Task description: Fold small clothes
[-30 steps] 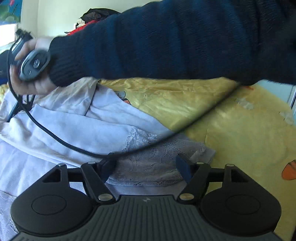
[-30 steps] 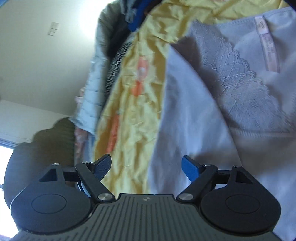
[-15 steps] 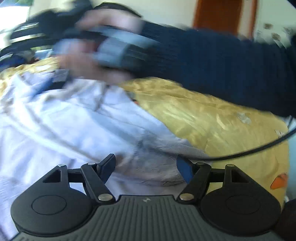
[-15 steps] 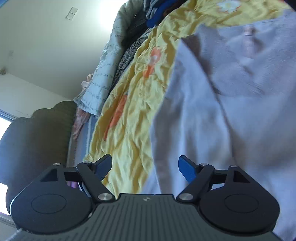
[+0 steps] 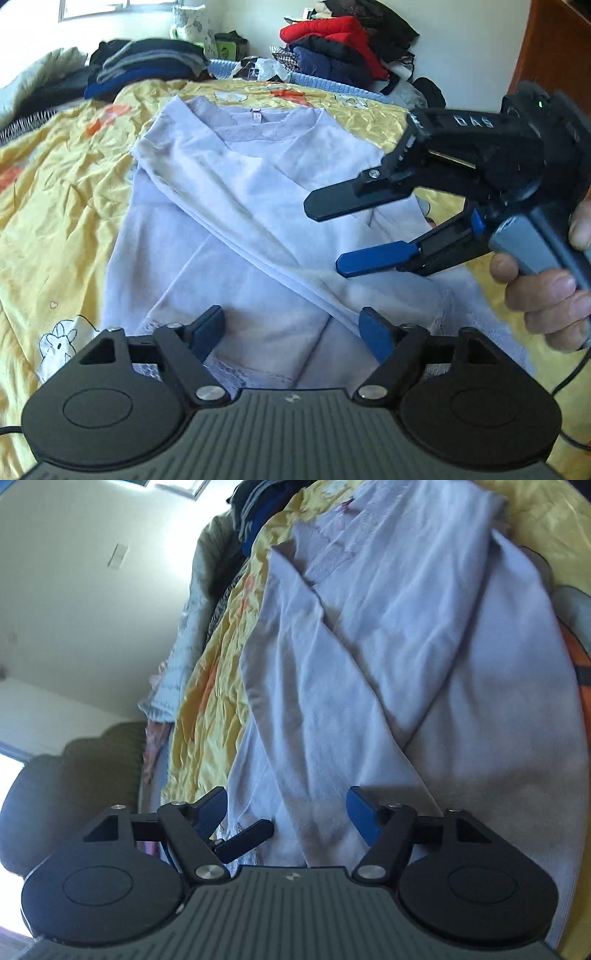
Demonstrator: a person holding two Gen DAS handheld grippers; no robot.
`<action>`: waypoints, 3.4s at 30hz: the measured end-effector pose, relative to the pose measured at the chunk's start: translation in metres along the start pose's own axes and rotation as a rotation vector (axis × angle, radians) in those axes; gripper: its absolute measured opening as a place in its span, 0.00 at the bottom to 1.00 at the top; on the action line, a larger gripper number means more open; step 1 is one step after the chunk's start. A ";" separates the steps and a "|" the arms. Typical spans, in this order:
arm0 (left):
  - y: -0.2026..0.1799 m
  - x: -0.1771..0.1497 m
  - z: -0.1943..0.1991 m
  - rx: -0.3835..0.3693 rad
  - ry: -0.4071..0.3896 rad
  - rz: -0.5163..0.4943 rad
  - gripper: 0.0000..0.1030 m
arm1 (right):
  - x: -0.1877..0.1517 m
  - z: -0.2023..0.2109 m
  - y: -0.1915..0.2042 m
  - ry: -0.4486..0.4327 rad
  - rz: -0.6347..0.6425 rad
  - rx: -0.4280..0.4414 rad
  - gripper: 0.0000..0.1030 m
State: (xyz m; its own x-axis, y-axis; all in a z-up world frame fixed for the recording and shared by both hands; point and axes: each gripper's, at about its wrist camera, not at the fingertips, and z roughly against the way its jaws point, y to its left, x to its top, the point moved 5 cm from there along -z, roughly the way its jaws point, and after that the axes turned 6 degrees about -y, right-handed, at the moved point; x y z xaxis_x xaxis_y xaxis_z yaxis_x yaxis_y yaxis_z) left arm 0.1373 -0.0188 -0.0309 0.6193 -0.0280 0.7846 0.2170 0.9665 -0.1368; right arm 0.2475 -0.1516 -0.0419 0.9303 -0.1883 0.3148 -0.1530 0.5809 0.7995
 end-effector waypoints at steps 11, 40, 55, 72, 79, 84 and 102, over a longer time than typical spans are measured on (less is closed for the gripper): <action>-0.003 0.007 -0.003 0.131 0.071 0.057 0.79 | -0.029 0.036 0.015 0.011 0.061 -0.004 0.80; 0.154 0.002 0.055 -0.028 -0.001 0.844 0.78 | -0.049 0.141 -0.072 -0.232 -0.106 -0.173 0.76; 0.146 -0.022 0.041 -0.337 0.202 0.733 0.78 | -0.049 0.138 -0.062 -0.099 -0.097 -0.277 0.79; 0.127 -0.007 0.020 -0.375 0.324 0.596 0.57 | -0.039 0.131 -0.077 0.041 -0.207 -0.092 0.80; 0.136 -0.020 0.015 -0.358 0.396 0.647 0.20 | -0.058 0.134 -0.078 0.116 -0.237 -0.013 0.77; 0.146 -0.023 0.014 -0.384 0.436 0.700 0.21 | -0.070 0.125 -0.083 0.141 -0.266 0.013 0.31; 0.140 -0.032 0.022 -0.357 0.437 0.715 0.12 | -0.090 0.129 -0.102 0.138 -0.377 0.061 0.21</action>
State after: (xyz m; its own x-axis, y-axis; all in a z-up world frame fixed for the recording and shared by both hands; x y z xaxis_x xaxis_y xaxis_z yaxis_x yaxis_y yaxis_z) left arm 0.1315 0.1229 -0.0616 0.9109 0.3838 0.1516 -0.1535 0.6562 -0.7388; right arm 0.1369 -0.2960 -0.0863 0.9603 -0.2689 -0.0744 0.1917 0.4421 0.8762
